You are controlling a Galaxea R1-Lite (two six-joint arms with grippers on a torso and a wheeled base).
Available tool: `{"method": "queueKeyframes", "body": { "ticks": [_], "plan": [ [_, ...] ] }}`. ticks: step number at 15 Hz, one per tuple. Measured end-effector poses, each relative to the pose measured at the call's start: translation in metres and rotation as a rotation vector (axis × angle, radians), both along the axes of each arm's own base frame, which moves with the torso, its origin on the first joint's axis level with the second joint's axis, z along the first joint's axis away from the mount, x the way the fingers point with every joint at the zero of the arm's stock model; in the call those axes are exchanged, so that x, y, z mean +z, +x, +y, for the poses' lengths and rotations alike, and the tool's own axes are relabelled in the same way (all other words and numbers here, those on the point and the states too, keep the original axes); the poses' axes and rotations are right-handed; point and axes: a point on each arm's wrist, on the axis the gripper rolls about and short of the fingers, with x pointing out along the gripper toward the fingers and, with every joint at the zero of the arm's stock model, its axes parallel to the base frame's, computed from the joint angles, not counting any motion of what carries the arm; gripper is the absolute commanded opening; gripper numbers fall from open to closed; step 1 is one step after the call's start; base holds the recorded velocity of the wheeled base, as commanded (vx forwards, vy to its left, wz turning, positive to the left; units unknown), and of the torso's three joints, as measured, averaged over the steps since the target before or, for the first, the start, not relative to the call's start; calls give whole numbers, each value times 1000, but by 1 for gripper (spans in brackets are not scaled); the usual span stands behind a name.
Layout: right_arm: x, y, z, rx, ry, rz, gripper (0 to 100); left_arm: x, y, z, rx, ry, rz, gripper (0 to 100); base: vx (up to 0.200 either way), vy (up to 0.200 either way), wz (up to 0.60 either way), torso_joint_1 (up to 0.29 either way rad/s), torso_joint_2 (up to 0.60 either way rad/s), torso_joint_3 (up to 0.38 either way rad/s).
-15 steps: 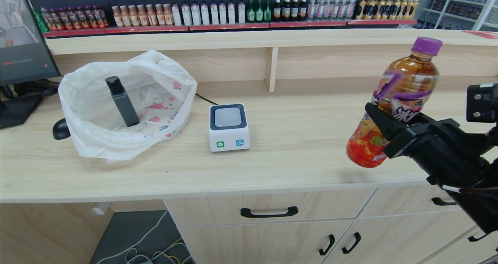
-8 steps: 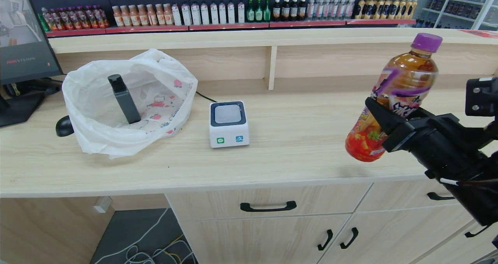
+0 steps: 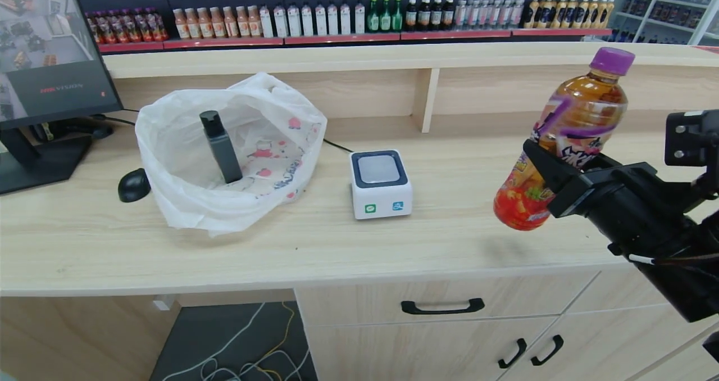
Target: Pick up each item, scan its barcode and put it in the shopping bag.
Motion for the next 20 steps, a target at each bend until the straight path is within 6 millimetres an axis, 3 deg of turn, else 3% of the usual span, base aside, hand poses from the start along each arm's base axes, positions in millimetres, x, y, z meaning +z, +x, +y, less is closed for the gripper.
{"method": "queueKeyframes", "body": {
  "ticks": [6, 14, 17, 20],
  "plan": [
    [0, 0, 0, -2, 1, -1, 0, 0, 0, 0, 0, -4, 0, 100, 0, 200, 0, 2, 3, 2],
    [1, -6, 1, 7, 0, -1, 0, 0, 0, 0, 0, 0, -1, 100, 0, 0, 0, 0, 0, 0],
    [13, 3, 8, 27, 57, -37, 0, 0, 0, 0, 0, 0, -2, 100, 0, 0, 0, 0, 0, 0],
    [34, 19, 30, 35, 276, -16, 0, 0, 0, 0, 0, 0, -2, 100, 0, 0, 0, 0, 0, 0]
  ]
}}
